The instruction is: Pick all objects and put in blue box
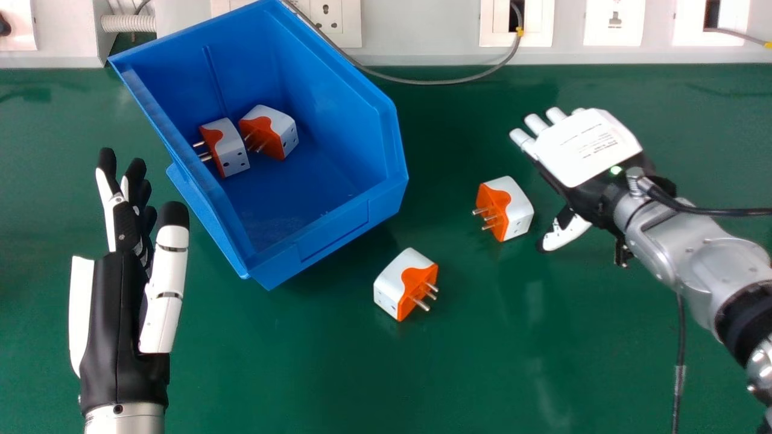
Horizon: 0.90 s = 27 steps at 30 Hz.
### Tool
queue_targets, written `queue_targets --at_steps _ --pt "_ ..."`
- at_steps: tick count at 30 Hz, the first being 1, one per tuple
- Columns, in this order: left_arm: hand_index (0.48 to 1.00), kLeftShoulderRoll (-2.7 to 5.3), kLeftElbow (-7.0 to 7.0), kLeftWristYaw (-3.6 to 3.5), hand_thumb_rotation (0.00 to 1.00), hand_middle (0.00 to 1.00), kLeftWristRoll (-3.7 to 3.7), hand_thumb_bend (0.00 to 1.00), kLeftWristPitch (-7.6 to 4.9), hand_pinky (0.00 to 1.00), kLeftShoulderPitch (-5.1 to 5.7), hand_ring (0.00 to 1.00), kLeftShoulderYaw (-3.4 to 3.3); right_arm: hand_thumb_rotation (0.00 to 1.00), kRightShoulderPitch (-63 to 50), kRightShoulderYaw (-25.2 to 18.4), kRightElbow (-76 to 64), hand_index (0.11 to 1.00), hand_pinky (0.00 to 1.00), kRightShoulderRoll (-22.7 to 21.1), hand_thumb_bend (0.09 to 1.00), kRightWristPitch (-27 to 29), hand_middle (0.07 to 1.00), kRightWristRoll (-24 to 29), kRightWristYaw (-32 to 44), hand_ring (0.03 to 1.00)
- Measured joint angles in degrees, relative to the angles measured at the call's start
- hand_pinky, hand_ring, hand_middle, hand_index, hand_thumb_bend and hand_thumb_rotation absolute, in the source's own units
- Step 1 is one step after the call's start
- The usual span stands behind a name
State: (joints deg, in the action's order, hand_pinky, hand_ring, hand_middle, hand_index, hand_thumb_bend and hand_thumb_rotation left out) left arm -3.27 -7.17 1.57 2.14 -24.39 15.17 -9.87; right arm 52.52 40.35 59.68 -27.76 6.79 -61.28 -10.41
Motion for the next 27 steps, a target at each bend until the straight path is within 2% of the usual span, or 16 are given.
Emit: queue_targets --at_steps 6,9,13,19,22,27 --pt "1.0 0.28 -0.99 0.07 0.91 1.0 -0.04 0.39 0.52 1.0 0.32 1.0 0.02 0.45 1.3 1.0 0.3 0.963 0.91 1.4 0.561 0.2 0.999 -0.1 0.7 0.985" --pt "1.0 0.42 -1.59 0.06 0.91 1.0 -0.06 0.38 1.06 1.0 0.56 1.0 0.02 0.46 1.5 1.6 0.8 0.959 0.92 2.4 0.564 0.1 1.0 -0.1 0.7 0.986" --pt "1.0 0.51 -2.74 -0.02 0.91 1.0 -0.22 0.36 1.17 1.0 1.04 1.0 0.03 0.46 2.0 2.3 2.4 0.943 0.91 3.6 0.57 0.1 0.988 -0.1 0.7 0.969" --pt "1.0 0.53 -3.96 -0.5 0.89 1.0 -1.73 0.36 1.78 1.0 2.16 1.0 -0.02 0.48 3.6 3.4 5.6 0.942 0.89 4.8 0.554 0.0 0.986 -0.3 0.7 0.96" --pt "1.0 0.52 -4.58 -0.45 0.89 1.0 -1.86 0.36 2.16 1.0 2.63 1.0 -0.07 0.45 3.9 3.7 6.1 0.931 0.88 4.8 0.559 0.0 0.976 -0.3 0.7 0.941" --pt "1.0 0.27 -4.57 -0.64 0.89 1.0 -2.1 0.35 2.16 1.0 2.7 1.0 -0.26 0.46 4.1 4.4 6.4 0.932 0.87 4.8 0.534 0.1 0.972 -0.3 0.5 0.938"
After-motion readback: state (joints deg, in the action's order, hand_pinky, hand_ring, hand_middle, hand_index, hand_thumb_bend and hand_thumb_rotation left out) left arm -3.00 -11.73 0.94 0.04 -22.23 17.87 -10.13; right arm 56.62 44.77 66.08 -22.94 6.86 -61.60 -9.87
